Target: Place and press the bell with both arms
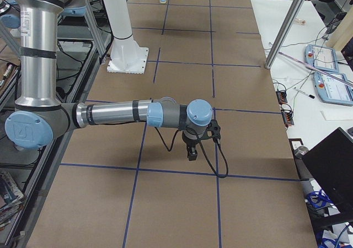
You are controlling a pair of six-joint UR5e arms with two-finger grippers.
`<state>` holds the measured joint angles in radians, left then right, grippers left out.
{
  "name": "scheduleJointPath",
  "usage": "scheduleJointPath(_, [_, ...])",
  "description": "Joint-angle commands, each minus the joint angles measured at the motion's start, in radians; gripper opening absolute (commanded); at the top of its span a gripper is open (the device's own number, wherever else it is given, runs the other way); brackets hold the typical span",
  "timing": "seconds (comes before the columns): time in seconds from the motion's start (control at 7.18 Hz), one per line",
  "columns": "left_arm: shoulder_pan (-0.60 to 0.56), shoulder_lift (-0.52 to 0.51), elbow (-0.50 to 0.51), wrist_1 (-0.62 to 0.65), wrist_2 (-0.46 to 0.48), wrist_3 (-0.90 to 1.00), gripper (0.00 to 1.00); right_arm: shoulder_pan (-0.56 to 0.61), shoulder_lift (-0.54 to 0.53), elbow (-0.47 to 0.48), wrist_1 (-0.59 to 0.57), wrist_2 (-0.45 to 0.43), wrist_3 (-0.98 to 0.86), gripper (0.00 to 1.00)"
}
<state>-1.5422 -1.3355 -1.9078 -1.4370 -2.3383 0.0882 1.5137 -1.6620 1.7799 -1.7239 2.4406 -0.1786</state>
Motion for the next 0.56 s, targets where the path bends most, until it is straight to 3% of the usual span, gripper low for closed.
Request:
scheduleJointPath(0.0, [0.001,0.003,0.006,-0.002,0.0,0.007,1.0,-0.003,0.002,0.001,0.003,-0.005,-0.001,1.0])
scheduleJointPath(0.42, [0.001,0.001,-0.008,-0.046,-0.001,0.008,1.0,-0.003,0.002,-0.005,0.001,-0.002,0.007,1.0])
